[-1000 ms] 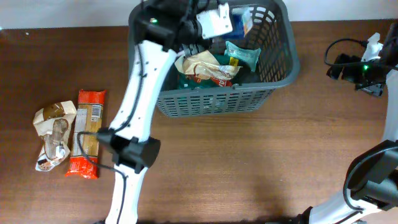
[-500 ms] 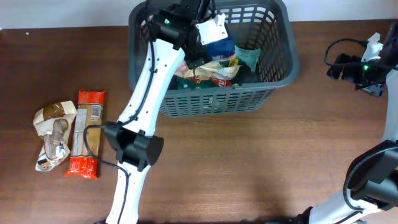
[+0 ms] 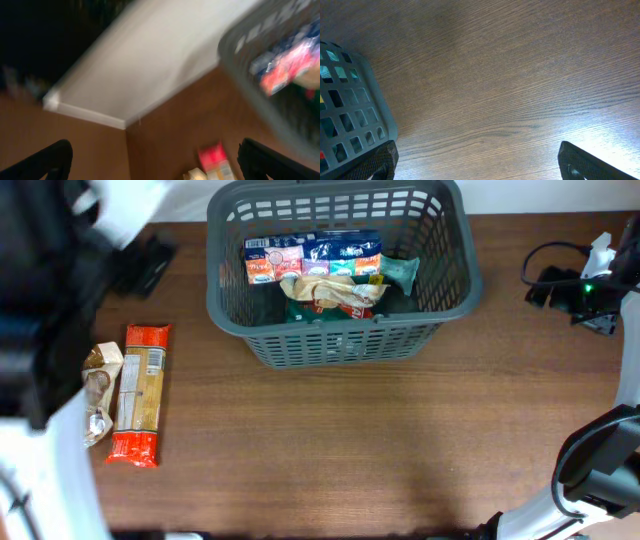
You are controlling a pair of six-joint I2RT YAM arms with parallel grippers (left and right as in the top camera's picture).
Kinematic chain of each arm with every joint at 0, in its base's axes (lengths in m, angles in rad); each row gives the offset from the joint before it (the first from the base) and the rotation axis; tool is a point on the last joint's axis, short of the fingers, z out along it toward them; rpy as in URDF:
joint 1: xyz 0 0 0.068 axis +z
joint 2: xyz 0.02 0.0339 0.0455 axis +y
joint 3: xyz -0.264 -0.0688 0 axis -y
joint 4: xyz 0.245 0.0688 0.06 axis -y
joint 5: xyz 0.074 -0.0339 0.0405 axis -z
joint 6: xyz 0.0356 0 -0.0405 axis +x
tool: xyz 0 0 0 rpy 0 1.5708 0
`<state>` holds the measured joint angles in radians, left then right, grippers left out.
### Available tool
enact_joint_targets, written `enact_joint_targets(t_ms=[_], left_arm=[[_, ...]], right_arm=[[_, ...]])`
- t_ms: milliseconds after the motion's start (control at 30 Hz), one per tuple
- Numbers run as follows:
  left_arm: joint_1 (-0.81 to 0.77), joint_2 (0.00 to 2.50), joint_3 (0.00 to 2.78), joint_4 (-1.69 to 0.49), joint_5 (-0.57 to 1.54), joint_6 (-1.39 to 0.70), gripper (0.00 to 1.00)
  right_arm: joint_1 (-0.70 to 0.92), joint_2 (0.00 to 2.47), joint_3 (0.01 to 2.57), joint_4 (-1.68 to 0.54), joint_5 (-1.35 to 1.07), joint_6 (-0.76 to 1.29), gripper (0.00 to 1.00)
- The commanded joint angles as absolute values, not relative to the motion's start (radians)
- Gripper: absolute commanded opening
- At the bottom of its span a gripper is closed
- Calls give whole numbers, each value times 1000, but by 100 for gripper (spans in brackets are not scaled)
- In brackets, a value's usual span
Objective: Pack container
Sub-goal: 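Grasp the tan snack bar pack with the left gripper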
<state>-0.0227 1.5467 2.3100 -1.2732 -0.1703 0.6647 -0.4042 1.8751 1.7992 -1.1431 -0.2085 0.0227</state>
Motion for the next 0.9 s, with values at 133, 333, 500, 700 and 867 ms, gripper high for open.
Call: enact_joint_targets(t_ms=[133,333,500,700,867], left_arm=[[241,1456,1631,-1129,-69,476,97],[369,1528,1360,-1016,-88,278,93],[398,1689,1327,-1018,-40,277,93],[397,1822,1327,-982,-39,278,89],[397,1935,1327,-960,-40,277,84]], right_arm=[[-400,1867,1800,-1140,-214,24,99],[-400,1867,1800,-1140,-214,24,99],[-400,1867,1800,-1140,-214,24,99],[-400,1867,1800,-1140,-214,24,99],[-400,1867,1800,-1140,-214,24,99]])
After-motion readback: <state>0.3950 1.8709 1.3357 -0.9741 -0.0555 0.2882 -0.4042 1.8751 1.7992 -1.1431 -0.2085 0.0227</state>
